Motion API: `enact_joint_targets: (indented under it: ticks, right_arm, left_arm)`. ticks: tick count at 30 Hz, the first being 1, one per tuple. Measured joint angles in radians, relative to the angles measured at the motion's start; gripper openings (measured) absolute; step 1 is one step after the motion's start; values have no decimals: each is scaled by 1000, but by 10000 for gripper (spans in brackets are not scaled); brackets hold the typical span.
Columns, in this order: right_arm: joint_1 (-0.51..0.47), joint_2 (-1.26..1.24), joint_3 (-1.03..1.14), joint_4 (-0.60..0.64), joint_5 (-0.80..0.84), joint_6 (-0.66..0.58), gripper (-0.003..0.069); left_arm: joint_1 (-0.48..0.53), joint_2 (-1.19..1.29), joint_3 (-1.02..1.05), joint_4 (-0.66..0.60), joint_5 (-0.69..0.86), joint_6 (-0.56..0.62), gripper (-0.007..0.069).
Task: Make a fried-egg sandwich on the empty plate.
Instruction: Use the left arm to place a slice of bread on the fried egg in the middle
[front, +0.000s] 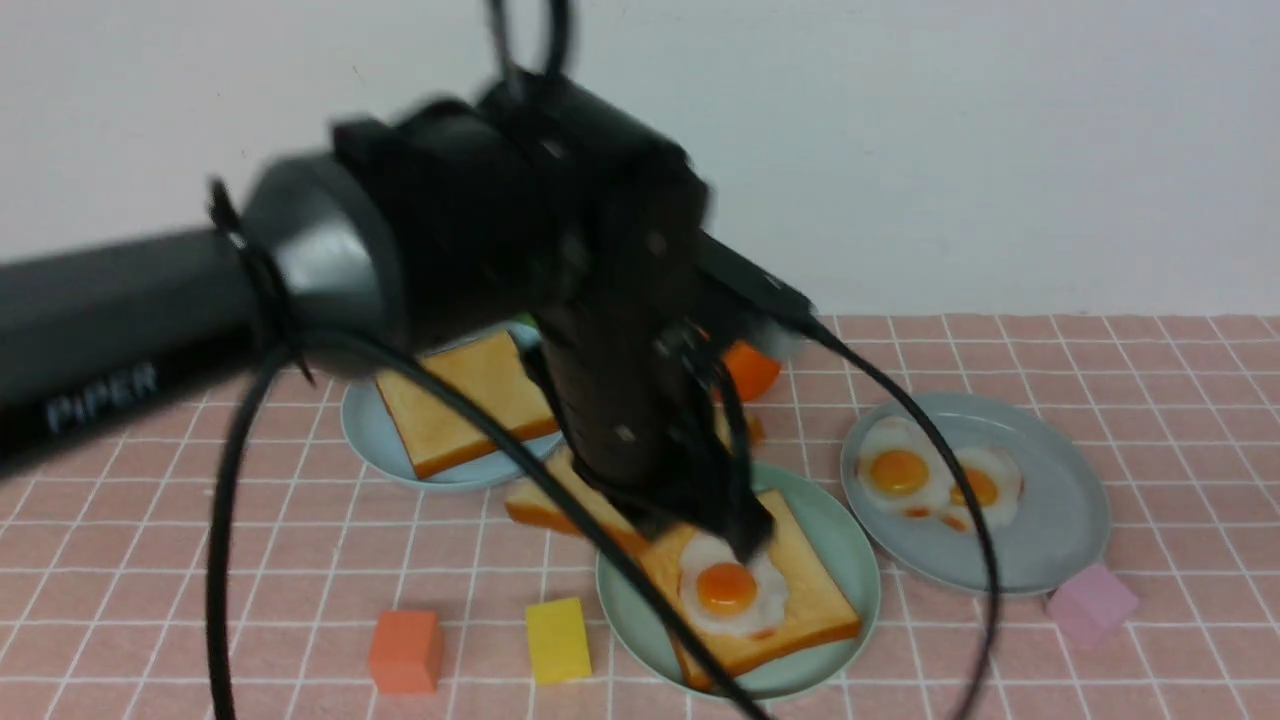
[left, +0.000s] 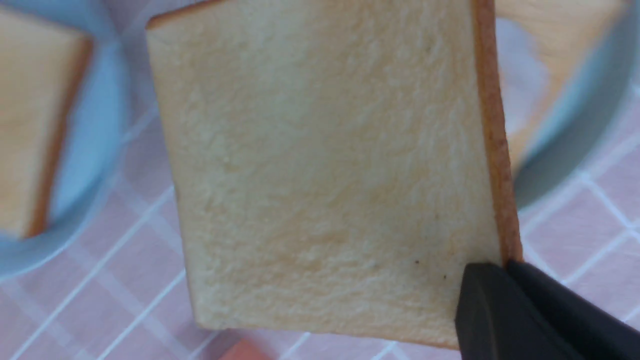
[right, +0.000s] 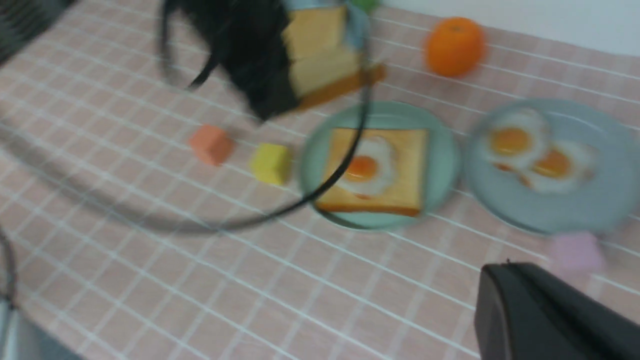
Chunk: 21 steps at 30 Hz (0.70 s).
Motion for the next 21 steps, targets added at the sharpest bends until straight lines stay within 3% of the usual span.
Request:
enact_joint_targets:
  ticks: [6,14,17,21]
  right_arm:
    - [0,-73,0,-52,46,61,4]
    - [0,-76,-3,-52,54,68,6]
    - [0,-76,-3,-46,59,68,6]
    - [0,-76,-3,-44,77,68,6]
  left_arm:
    - [-65,28,8,8,-131,35,13]
    - [-66,112,9,-3,-134,234,13]
    - [-66,138,10,-6,-122,379,13]
    - [-64,155,10,-7,-122,434,13]
